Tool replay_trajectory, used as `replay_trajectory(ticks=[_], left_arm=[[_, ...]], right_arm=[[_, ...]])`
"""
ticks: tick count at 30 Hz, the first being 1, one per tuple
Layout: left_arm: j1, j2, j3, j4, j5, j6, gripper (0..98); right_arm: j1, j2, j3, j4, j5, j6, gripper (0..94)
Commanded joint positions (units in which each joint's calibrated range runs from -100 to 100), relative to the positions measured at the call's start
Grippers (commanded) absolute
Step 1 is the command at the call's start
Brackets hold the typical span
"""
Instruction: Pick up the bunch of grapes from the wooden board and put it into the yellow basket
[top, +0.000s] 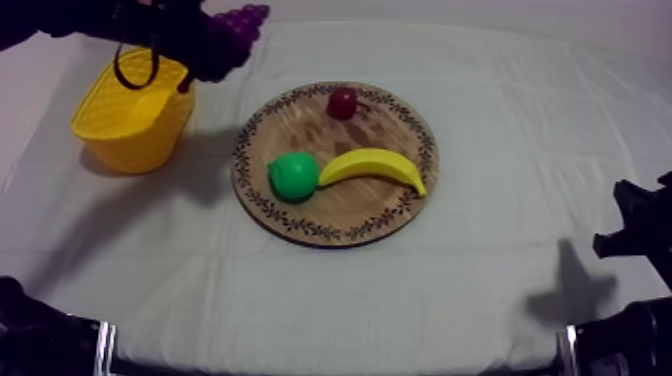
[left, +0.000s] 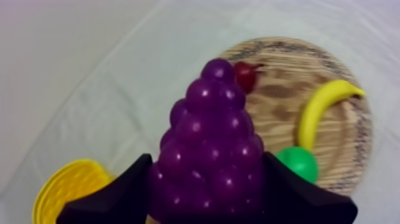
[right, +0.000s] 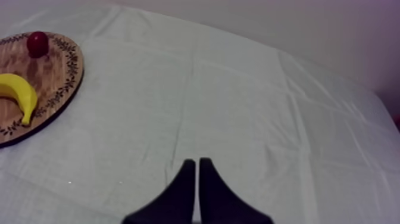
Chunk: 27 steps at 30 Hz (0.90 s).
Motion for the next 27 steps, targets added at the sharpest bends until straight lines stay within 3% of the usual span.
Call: replay_trajectory(ticks=[1,12,27], left_arm=[[-3.0,-0.43,0.59,-0.71,0.36,1.24,48.9],[-13.35,-1.27,7.09,-2.85,-1.13,3.21,49.2],[-19.08,4.54,1.94,-5.13,-0.43,6.04,50.1]], right_arm=[[0.0,-0.02,-0.01,0.01,-0.04,0.02,0.5],[0.0,-0.02,-0.01,0.01,-0.04,0.02,0.5],[0.0,-0.02,-0.01,0.01,-0.04,0.02,0.5]])
